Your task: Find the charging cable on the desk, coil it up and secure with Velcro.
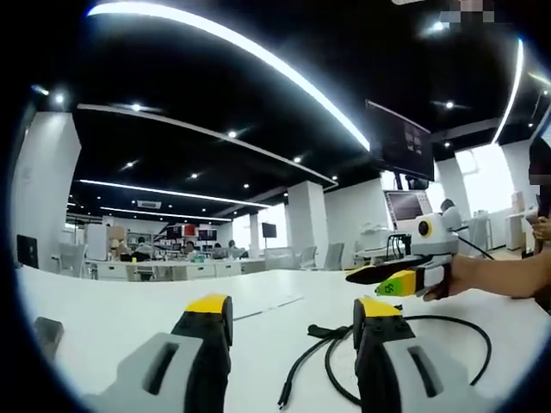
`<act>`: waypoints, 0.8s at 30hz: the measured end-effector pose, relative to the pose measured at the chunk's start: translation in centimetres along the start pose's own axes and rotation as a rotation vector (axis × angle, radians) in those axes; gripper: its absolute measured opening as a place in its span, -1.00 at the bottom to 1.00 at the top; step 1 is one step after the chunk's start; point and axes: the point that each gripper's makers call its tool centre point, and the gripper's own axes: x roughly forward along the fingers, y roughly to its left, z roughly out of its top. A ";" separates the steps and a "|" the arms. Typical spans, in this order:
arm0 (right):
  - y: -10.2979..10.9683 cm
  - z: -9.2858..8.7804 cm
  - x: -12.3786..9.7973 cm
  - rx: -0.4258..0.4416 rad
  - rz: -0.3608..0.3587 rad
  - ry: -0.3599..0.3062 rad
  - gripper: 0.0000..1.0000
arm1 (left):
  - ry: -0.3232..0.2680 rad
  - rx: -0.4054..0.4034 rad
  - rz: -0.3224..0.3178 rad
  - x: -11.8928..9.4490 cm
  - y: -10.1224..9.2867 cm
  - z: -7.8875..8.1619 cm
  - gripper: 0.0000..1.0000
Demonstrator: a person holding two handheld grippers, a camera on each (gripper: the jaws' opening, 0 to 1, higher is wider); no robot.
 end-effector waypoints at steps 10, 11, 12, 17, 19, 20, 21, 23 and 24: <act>-0.1 -0.4 0.1 0.004 -0.001 0.005 -0.06 | -0.004 0.000 -0.019 0.1 -0.6 0.0 0.14; -0.1 -0.4 0.1 0.002 0.000 0.007 -0.06 | -0.002 0.001 -0.020 0.1 -0.6 0.0 0.14; -0.2 -0.4 0.1 0.001 0.000 0.008 -0.06 | -0.003 -0.001 -0.020 0.1 -0.7 0.0 0.14; -0.4 -0.5 0.1 0.004 -0.002 0.008 -0.06 | -0.002 -0.007 -0.021 0.1 -0.6 -0.1 0.13; -0.5 -0.4 0.0 0.005 -0.003 0.006 -0.06 | -0.001 -0.008 -0.023 0.1 -0.6 -0.1 0.13; -0.6 -0.4 0.0 0.006 -0.004 0.004 -0.06 | -0.002 -0.009 -0.024 0.1 -0.6 -0.1 0.13; -0.6 -0.4 0.0 0.007 -0.004 0.003 -0.06 | -0.002 -0.010 -0.025 0.1 -0.7 -0.1 0.13; -0.7 -0.3 0.1 0.007 -0.005 0.003 -0.06 | -0.003 -0.010 -0.027 0.1 -0.8 0.0 0.13; -0.7 -0.3 0.1 0.008 -0.005 0.002 -0.06 | -0.003 -0.011 -0.027 0.1 -0.8 0.0 0.13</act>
